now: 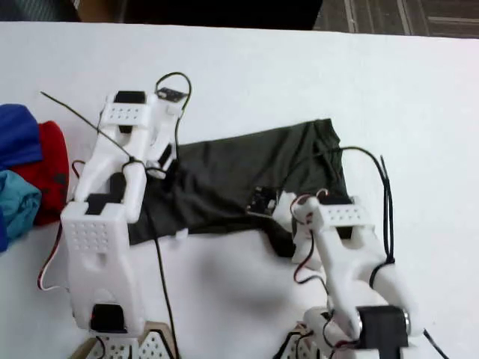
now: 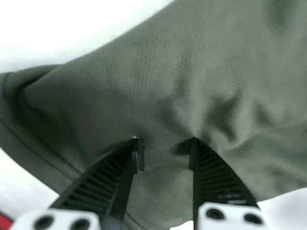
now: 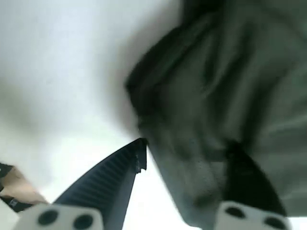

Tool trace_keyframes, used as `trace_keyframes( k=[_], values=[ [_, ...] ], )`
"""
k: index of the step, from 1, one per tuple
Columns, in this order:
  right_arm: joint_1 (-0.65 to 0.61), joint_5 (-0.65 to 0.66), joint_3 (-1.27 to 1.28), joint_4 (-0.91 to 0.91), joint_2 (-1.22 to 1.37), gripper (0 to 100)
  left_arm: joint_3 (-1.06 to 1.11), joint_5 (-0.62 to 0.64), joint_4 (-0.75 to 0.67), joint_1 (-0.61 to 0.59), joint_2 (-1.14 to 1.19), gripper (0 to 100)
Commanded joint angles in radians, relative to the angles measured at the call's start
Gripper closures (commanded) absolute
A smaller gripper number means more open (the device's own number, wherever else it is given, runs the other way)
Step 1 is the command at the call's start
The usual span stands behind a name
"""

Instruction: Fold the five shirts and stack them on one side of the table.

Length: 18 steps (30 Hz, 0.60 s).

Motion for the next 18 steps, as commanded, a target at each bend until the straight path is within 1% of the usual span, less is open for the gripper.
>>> trace_keyframes(
  k=[1, 3, 5, 10, 13, 18],
  values=[
    [0.004, -0.006, -0.028, 0.041, 0.084, 99.5, -0.007, 0.000, 0.012, -0.008, -0.075, 82],
    [0.004, -0.006, -0.040, 0.059, 0.094, 95.5, -0.010, 0.000, 0.012, -0.020, -0.075, 82],
    [0.004, -0.006, -0.054, 0.061, 0.096, 98.1, -0.010, 0.000, 0.012, -0.035, -0.075, 82],
    [0.004, -0.006, -0.140, 0.107, 0.096, 97.8, -0.008, 0.000, 0.012, -0.060, -0.075, 82],
    [0.004, -0.002, -0.252, 0.191, 0.096, 97.8, -0.005, 0.000, 0.015, -0.060, -0.075, 82],
    [0.002, 0.002, -0.528, 0.364, 0.105, 97.8, -0.008, -0.002, 0.026, -0.060, -0.075, 82]
  ],
)
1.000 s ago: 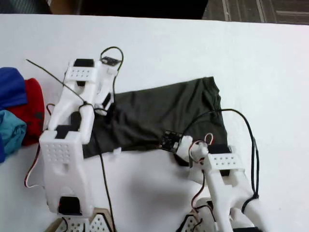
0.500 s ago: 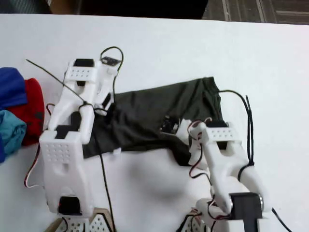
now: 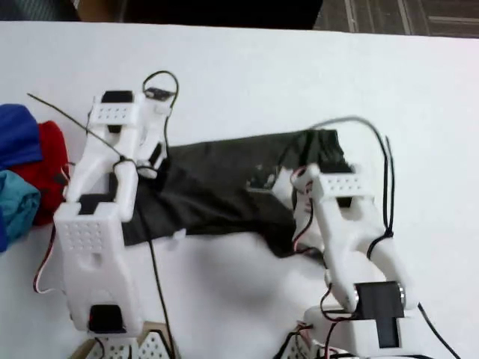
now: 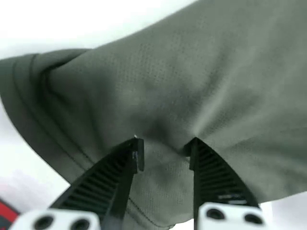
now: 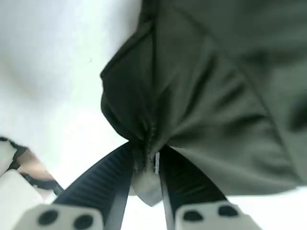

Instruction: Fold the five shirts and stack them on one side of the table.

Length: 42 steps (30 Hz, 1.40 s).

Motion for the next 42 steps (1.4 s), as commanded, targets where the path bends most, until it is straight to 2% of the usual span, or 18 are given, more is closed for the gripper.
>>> trace_keyframes(
  k=[1, 7, 15, 22, 24, 28, 31, 35, 42],
  values=[
    [0.002, 0.002, -0.224, 0.114, 0.005, 97.8, -0.008, -0.002, 0.017, -0.008, -0.075, 82],
    [-0.004, 0.003, -0.463, 0.154, 0.056, 97.8, -0.008, -0.002, 0.017, -0.003, -0.072, 82],
    [-0.004, -0.003, -0.813, 0.166, 0.412, 97.8, -0.008, -0.002, 0.014, -0.002, -0.068, 82],
    [-0.022, -0.003, -1.080, 0.285, 0.662, 97.5, -0.008, -0.002, 0.009, -0.002, -0.068, 82],
    [-0.031, -0.005, -1.148, 0.320, 0.714, 93.1, -0.008, -0.002, 0.009, -0.002, -0.068, 82],
    [-0.035, -0.006, -1.232, 0.337, 0.746, 78.0, -0.008, -0.002, 0.009, -0.002, -0.068, 82],
    [-0.035, -0.008, -1.274, 0.337, 0.739, 82.7, -0.008, -0.002, 0.009, -0.002, -0.068, 82],
    [-0.021, -0.087, -1.341, 0.329, 0.743, 89.5, -0.008, -0.002, 0.009, -0.003, -0.068, 82],
    [0.013, -0.164, -1.389, 0.366, 0.662, 89.7, -0.008, -0.002, 0.009, -0.005, -0.068, 82]
  ],
)
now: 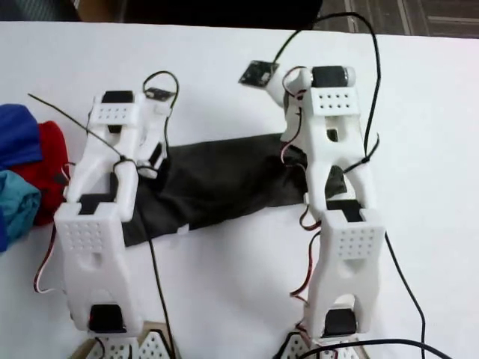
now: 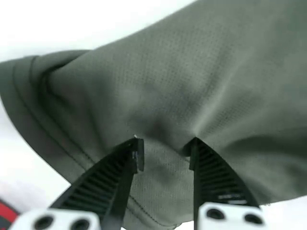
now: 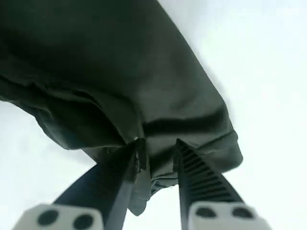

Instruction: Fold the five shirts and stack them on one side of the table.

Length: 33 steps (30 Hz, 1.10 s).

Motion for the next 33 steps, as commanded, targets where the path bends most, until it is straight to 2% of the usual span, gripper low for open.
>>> trace_keyframes(
  k=[1, 4, 9, 11, 16, 23, 33],
  values=[
    [0.028, -0.037, 0.000, 0.013, -0.128, 89.7, -0.008, -0.003, 0.009, -0.006, -0.068, 82],
    [0.035, -0.038, 0.170, 0.015, -0.292, 89.7, -0.010, -0.005, 0.009, -0.006, -0.071, 82],
    [0.001, -0.031, 0.667, -0.004, -0.559, 92.0, -0.039, -0.006, 0.014, -0.006, -0.066, 82],
    [-0.015, -0.031, 0.835, -0.081, -0.608, 98.1, -0.050, -0.005, 0.012, -0.003, -0.066, 82],
    [0.007, -0.032, 1.071, -0.348, -0.615, 97.8, -0.070, -0.003, 0.018, -0.002, -0.066, 82],
    [0.035, -0.035, 0.973, -0.549, -0.463, 97.8, -0.068, -0.006, 0.044, -0.006, -0.066, 82],
    [0.041, -0.040, 0.580, -0.558, -0.219, 97.8, -0.068, -0.006, 0.044, -0.006, -0.066, 82]
  ],
)
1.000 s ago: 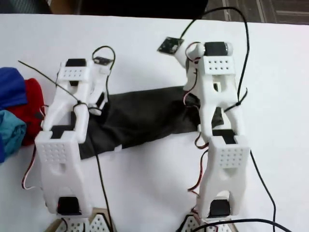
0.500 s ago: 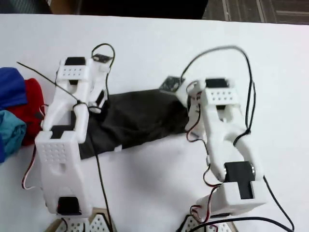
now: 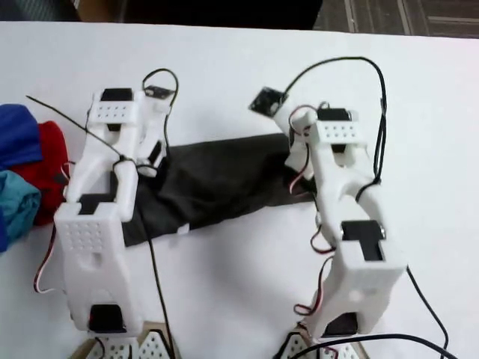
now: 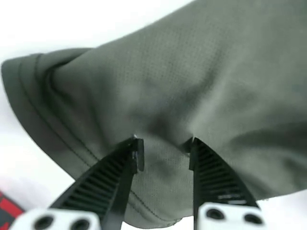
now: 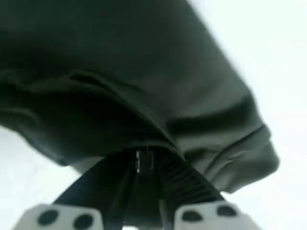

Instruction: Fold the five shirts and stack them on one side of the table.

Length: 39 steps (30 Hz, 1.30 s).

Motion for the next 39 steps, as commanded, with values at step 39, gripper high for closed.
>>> trace_keyframes(
  k=[39],
  values=[
    [-0.122, -0.176, -0.338, 0.223, 0.206, 97.8, -0.041, -0.003, 0.012, -0.006, -0.066, 82]
  ],
)
